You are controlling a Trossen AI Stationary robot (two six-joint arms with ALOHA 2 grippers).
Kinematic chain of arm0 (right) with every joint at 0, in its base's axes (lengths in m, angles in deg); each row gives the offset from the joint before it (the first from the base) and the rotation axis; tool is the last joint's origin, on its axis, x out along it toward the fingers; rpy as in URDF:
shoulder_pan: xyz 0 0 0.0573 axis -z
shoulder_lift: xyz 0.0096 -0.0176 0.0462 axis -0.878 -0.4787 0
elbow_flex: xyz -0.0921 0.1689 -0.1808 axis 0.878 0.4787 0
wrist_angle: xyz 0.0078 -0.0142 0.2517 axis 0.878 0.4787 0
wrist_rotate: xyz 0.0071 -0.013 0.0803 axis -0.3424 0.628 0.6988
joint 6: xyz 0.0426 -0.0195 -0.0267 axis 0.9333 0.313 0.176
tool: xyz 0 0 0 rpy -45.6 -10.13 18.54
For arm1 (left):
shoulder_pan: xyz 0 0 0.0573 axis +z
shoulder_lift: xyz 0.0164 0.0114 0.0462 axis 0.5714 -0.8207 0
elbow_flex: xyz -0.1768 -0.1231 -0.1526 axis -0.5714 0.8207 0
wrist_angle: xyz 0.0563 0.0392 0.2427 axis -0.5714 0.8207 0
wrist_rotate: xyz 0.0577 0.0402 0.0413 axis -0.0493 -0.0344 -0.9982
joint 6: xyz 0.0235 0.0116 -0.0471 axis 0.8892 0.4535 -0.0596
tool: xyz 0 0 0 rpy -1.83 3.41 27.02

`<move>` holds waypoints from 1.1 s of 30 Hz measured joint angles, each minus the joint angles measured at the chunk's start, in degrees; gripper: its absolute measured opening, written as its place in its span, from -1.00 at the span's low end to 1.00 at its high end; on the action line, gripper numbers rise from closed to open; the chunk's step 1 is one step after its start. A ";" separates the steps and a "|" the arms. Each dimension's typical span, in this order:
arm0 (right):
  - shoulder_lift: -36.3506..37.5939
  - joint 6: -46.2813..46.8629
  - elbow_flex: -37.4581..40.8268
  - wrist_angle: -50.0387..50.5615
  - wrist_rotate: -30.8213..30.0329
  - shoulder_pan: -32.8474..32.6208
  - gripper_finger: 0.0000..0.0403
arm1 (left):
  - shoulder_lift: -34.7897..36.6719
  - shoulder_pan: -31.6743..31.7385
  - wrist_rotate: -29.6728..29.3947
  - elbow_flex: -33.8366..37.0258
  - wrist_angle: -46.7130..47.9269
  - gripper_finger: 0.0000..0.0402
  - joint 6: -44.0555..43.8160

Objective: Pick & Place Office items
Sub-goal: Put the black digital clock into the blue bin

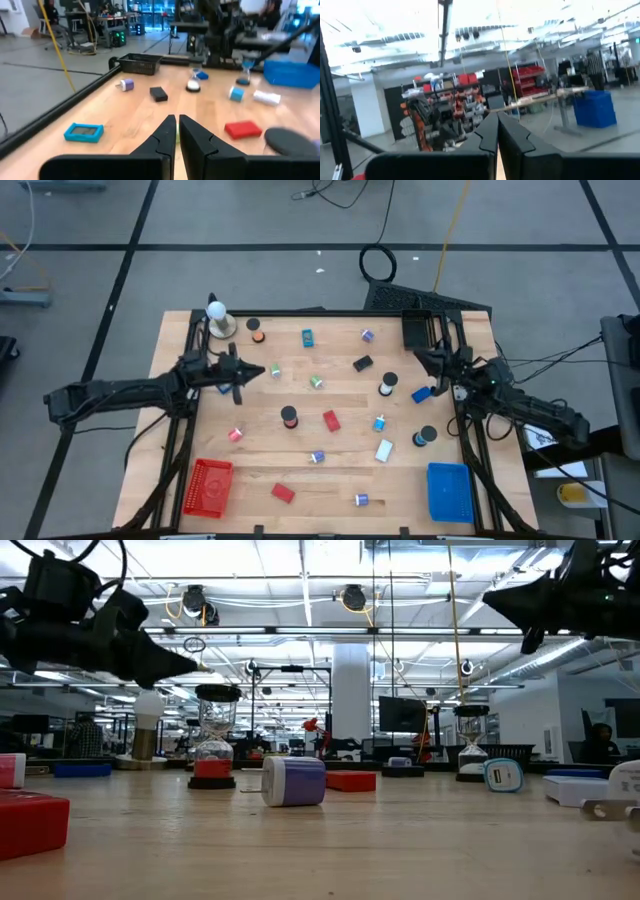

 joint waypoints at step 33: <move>-62.06 -18.83 -49.16 29.62 -5.98 -6.10 -1.00 | -3.09 -1.50 -0.05 0.00 -1.60 -0.87 1.87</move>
